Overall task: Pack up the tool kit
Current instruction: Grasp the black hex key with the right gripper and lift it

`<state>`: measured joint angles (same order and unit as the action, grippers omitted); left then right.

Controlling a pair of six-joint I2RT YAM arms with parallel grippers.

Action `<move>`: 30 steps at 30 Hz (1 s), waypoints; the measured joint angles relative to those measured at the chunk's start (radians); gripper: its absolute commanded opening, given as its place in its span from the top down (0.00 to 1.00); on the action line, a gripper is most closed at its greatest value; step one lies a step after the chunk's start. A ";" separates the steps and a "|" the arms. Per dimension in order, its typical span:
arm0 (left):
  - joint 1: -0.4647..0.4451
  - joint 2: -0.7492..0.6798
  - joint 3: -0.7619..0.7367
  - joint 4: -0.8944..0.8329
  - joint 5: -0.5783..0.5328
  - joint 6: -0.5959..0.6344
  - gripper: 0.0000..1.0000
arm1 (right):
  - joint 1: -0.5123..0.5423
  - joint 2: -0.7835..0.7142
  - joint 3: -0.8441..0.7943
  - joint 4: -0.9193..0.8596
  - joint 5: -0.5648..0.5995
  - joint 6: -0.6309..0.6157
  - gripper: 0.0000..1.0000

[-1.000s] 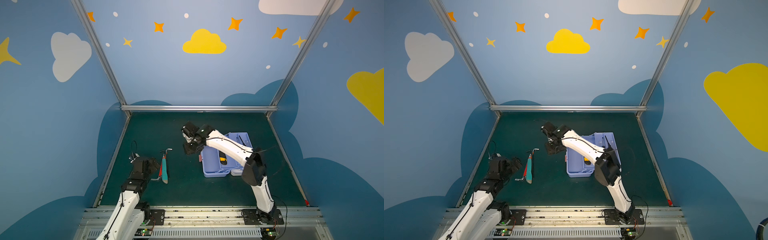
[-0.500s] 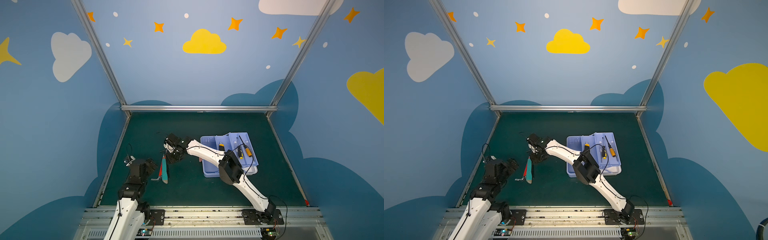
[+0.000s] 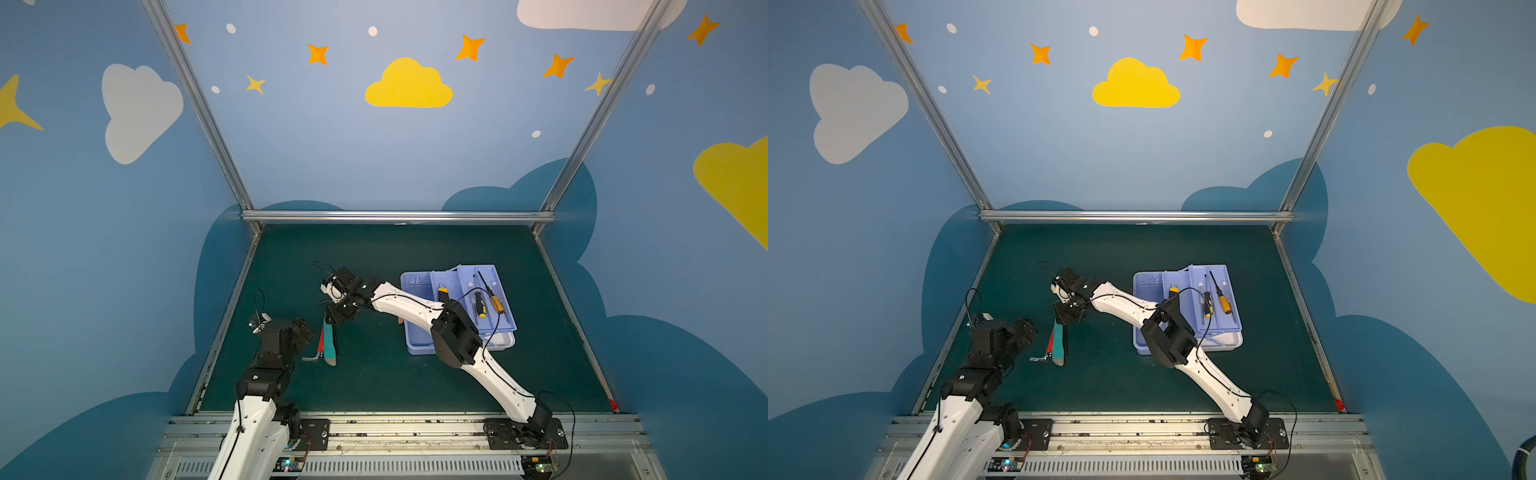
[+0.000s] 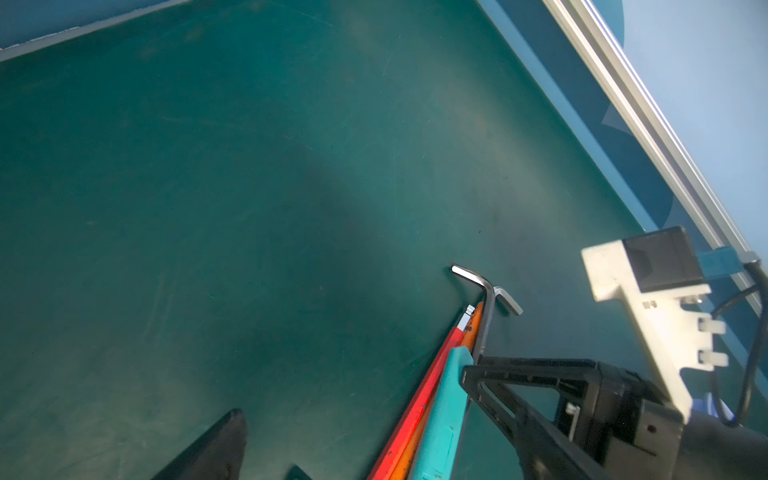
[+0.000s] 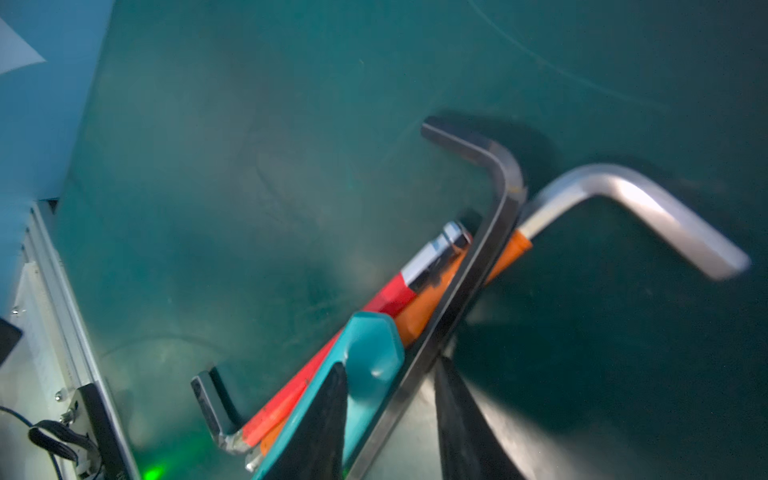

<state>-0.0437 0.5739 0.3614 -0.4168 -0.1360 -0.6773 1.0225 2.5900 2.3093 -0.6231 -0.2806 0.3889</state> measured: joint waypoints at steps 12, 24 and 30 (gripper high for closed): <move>0.000 0.000 0.000 0.000 0.002 0.000 0.00 | -0.012 0.021 0.000 0.066 -0.034 0.032 0.85; 0.000 -0.003 0.000 0.000 0.014 0.003 0.00 | -0.019 0.023 0.000 0.077 -0.037 0.037 1.00; 0.001 -0.003 0.000 0.000 0.014 0.004 0.00 | -0.023 -0.033 -0.092 0.104 -0.023 0.033 1.00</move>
<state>-0.0429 0.5709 0.3614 -0.4168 -0.1215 -0.6735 1.0000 2.5572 2.2173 -0.5194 -0.3031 0.4217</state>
